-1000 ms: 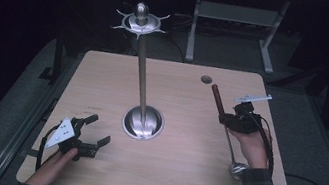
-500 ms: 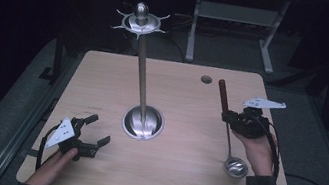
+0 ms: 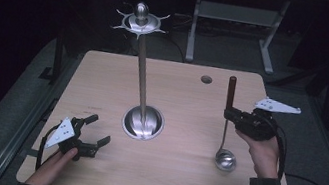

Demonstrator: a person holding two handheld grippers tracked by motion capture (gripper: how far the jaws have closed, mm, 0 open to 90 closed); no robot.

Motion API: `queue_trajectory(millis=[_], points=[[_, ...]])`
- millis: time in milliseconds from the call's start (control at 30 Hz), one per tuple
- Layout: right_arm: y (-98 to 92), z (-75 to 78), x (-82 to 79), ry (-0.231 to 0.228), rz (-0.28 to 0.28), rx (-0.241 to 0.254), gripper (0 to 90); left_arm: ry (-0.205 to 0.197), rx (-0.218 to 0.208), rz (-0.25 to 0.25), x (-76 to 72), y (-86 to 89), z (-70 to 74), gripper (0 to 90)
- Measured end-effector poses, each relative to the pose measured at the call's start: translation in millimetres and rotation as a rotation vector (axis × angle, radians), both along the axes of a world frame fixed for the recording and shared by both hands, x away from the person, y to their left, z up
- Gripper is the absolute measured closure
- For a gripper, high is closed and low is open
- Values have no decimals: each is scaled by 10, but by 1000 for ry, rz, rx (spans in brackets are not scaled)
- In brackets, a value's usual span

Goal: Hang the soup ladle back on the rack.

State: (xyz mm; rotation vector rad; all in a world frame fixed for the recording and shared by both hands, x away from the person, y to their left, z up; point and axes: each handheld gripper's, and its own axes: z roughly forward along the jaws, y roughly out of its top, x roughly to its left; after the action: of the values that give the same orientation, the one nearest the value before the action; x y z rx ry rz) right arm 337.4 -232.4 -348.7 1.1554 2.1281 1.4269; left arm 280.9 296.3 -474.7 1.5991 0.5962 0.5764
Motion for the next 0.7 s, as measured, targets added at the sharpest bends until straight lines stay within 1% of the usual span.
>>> queue_trajectory(millis=[100, 233, 300, 433, 600, 700], points=[[-3, 24, -16, -18, 9, 10, 738, -1, 3, 0, 0, 0, 1, 97], [-1, 71, -23, -26, 31, 46, 737, -2, 3, 1, -4, -9, 0, 97], [8, 102, -16, -31, 42, 56, 737, -3, 1, 1, -4, -13, -1, 97], [59, 144, 3, -51, 65, 66, 737, -4, 4, 2, -2, -9, 0, 97], [129, 199, 43, -59, 96, 59, 737, -6, 2, 2, -3, -14, 0, 97], [164, 244, 67, -65, 118, 64, 737, -6, 0, 2, -3, -14, -1, 97]])
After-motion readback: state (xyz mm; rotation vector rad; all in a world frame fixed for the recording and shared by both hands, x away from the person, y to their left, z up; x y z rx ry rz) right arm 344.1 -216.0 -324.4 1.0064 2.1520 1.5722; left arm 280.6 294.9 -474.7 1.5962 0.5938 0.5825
